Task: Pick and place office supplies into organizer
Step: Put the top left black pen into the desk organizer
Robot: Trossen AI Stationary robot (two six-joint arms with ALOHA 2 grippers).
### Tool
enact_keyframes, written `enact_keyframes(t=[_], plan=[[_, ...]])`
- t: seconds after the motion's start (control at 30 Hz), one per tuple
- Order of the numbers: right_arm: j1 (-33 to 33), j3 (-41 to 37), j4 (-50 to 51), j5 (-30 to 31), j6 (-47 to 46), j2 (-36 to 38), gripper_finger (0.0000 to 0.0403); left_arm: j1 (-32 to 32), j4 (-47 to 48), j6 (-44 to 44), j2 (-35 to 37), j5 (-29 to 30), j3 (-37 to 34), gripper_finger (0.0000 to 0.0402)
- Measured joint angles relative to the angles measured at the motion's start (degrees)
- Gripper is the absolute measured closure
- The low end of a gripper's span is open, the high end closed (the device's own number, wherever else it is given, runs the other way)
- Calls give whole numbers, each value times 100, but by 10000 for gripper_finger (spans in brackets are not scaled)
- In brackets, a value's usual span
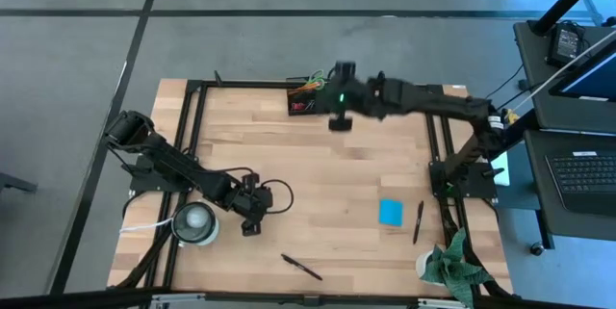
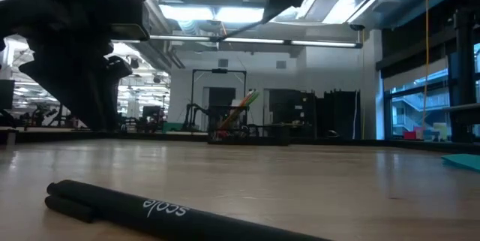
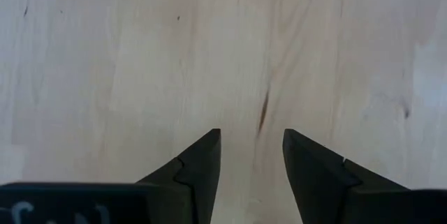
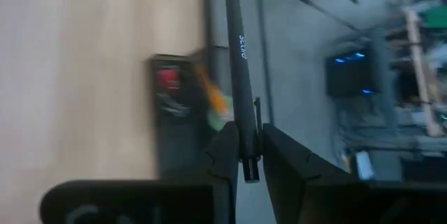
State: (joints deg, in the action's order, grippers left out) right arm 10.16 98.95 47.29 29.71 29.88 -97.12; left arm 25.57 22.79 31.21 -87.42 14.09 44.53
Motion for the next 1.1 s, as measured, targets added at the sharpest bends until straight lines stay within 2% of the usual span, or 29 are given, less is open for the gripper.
enact_keyframes(t=[0.3,0.53,0.67,0.8,1.1], plan=[[902,296,-420,-20,1923,-40,349,-303,149,-396,3,0,-11,254],[1075,279,-543,19,3496,-628,348,-651,197,-397,4,-2,-11,254],[1075,272,-749,379,4310,-1105,348,-764,283,-399,7,-5,-11,254],[1075,272,-1101,400,4786,-1415,348,-811,410,-397,7,-9,-11,254],[1150,272,-1545,398,5126,-1800,348,-811,452,-399,7,-15,-13,254]])
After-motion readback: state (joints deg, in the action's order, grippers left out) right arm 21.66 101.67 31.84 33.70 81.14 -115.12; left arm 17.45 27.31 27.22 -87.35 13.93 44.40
